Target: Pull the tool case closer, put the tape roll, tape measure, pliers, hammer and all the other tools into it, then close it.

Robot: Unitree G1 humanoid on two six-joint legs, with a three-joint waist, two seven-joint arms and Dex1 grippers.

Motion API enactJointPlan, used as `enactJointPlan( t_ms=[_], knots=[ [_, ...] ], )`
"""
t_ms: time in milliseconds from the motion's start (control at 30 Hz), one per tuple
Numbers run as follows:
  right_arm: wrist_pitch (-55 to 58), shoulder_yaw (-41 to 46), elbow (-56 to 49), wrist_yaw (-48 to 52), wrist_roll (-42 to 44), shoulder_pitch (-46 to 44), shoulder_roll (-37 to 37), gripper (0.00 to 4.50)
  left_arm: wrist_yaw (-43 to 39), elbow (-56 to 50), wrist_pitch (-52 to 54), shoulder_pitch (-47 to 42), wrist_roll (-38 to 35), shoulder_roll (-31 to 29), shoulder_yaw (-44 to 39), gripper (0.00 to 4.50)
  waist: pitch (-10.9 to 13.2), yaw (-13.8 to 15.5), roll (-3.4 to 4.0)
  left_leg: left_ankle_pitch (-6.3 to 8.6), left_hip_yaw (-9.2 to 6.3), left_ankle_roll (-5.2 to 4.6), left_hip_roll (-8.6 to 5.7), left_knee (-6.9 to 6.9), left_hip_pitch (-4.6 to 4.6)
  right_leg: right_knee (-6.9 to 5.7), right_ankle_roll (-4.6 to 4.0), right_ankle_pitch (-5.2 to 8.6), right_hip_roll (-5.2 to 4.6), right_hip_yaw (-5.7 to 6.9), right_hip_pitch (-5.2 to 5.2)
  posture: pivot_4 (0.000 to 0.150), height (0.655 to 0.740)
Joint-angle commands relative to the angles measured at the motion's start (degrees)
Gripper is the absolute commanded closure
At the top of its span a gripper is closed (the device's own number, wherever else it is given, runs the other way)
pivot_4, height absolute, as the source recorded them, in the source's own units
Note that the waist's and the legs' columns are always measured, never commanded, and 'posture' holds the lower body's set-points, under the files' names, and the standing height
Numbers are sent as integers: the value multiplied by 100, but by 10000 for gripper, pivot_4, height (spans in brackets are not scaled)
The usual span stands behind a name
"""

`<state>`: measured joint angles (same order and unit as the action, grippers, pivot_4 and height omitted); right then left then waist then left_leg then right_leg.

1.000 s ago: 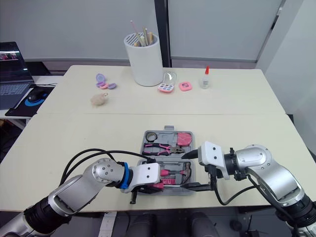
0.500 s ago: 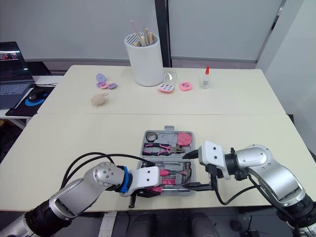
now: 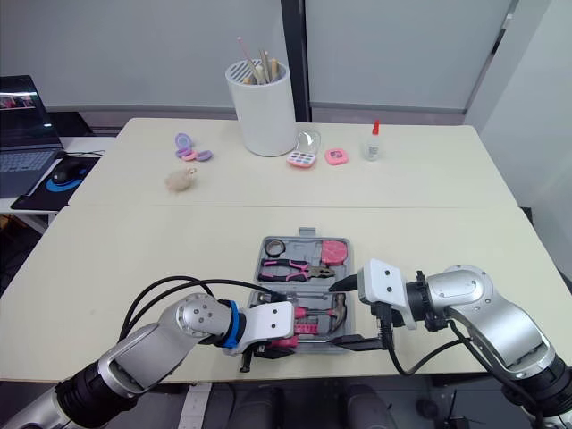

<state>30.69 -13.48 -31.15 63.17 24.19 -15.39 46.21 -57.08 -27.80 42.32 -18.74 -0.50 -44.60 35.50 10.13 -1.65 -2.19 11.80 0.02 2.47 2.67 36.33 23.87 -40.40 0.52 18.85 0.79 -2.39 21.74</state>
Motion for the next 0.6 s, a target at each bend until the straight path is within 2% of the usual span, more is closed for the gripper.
enactJointPlan(
  t_ms=[33,133,333,367,433,467,600],
  knots=[
    [-29,146,-140,-38,94,-58,-19,0,-92,-228,-37,-15,-83,-15,-122,18944,0,0,0,0,1,0,0,0,0,0,0,0,0,0,0,1500,7400],
    [-42,128,-126,-57,80,-72,-39,0,-200,-380,-139,-37,-158,-157,-254,18944,0,-1,0,0,0,0,0,0,0,0,0,0,0,0,0,1500,7400],
    [-104,95,-46,-88,30,-111,-96,0,-148,-244,-657,227,-767,-67,-1320,18944,0,-6,0,0,-2,0,2,0,-1,0,0,0,0,2,0,1500,7400],
    [-121,83,-21,-87,9,-124,-111,0,-144,-172,-806,331,-858,-38,-1471,22576,0,-16,0,0,0,0,2,0,-1,0,-1,0,0,0,0,1500,7400],
    [-142,71,17,-82,-22,-147,-140,0,-260,-59,-1135,583,-1010,-64,-1675,26742,0,-16,1,0,3,0,3,0,-2,0,-3,-2,-7,-2,0,1500,7400],
    [-152,68,37,-75,-32,-157,-148,0,-303,-19,-1228,652,-1031,-84,-1715,30908,0,-9,1,0,0,0,5,0,-2,0,-6,-3,-9,0,1,1500,7400],
    [-194,83,81,-59,-56,-166,-141,0,-411,239,-1724,973,-978,-163,-1750,41624,0,-1,1,0,0,0,3,0,-2,0,-6,-4,-9,1,0,1500,7400]
  ],
)
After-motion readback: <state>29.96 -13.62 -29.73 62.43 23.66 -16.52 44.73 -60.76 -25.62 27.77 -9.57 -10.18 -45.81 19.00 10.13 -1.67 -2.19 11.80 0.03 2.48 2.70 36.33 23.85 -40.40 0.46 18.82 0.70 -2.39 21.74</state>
